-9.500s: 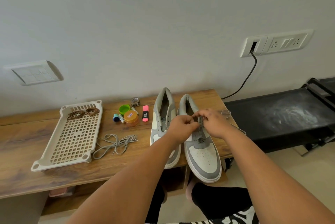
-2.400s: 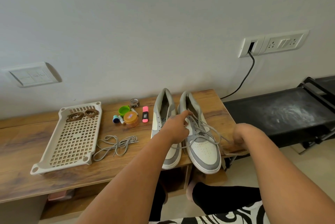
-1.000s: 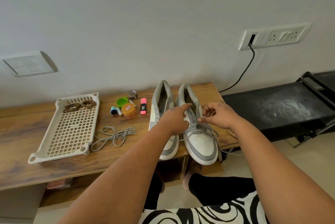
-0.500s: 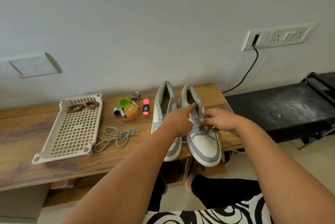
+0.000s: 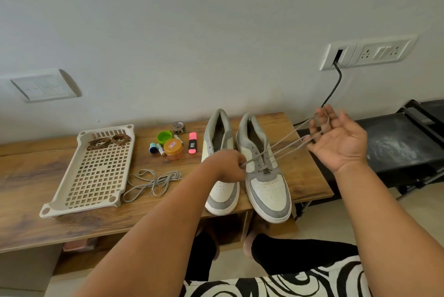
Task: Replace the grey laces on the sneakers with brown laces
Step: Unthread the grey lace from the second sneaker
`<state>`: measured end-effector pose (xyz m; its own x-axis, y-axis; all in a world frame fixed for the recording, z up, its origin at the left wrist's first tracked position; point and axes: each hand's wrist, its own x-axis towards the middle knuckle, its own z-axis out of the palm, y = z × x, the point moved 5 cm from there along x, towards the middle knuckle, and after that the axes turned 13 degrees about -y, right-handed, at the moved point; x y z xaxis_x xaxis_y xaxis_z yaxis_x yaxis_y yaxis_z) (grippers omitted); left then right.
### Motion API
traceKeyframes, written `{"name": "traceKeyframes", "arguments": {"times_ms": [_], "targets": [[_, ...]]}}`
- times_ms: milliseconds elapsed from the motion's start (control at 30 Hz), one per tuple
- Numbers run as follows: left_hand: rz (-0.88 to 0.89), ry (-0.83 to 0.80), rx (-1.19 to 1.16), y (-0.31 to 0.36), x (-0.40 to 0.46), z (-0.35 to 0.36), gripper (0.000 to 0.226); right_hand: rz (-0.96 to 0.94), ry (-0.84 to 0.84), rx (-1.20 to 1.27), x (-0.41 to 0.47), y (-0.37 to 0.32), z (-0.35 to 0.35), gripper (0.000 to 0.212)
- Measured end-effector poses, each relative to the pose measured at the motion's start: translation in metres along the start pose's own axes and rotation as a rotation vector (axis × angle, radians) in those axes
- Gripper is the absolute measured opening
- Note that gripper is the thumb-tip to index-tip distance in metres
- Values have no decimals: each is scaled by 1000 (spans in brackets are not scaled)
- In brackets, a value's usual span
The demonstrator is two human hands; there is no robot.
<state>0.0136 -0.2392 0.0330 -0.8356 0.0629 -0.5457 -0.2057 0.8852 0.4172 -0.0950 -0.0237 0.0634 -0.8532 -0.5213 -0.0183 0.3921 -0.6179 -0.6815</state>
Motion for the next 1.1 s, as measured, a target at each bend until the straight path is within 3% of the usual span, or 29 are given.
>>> {"name": "traceKeyframes", "arguments": {"times_ms": [133, 267, 333, 433, 467, 533, 667, 800, 867, 933, 1000, 1100], "targets": [[-35, -72, 32, 0, -3, -5, 13, 31, 193, -102, 2, 8, -21, 49], [-93, -123, 67, -4, -8, -12, 20, 334, 164, -1102, 7, 28, -34, 87], [-128, -122, 59, -5, -15, -17, 27, 237, 253, -1308, 8, 26, -34, 93], [-139, -59, 147, -8, -18, -24, 31, -134, 524, -1217, 3, -2, -31, 79], [-144, -35, 197, -8, -19, -25, 31, -166, 562, -1229, 3, -7, -32, 71], [-173, -4, 242, -12, -18, -25, 34, -34, 503, -1301, 7, -2, -33, 53], [-230, 94, 382, -3, -20, -27, 28, 280, 124, -1544, 11, 33, -18, 25], [-16, 316, 333, 26, -13, -23, 46, 308, -97, -1544, 14, 57, 15, 12], [74, 333, 313, 37, -8, -13, 67, 287, -162, -1608, 13, 66, 26, 8], [91, 318, 391, 41, -2, -2, 79, 174, -169, -1690, 13, 65, 34, 17], [58, 277, 370, 36, 2, 2, 77, 75, -151, -1692, 13, 62, 36, 25], [58, 212, 235, 29, 5, 3, 66, 147, -180, -1636, 12, 69, 36, 14]]}}
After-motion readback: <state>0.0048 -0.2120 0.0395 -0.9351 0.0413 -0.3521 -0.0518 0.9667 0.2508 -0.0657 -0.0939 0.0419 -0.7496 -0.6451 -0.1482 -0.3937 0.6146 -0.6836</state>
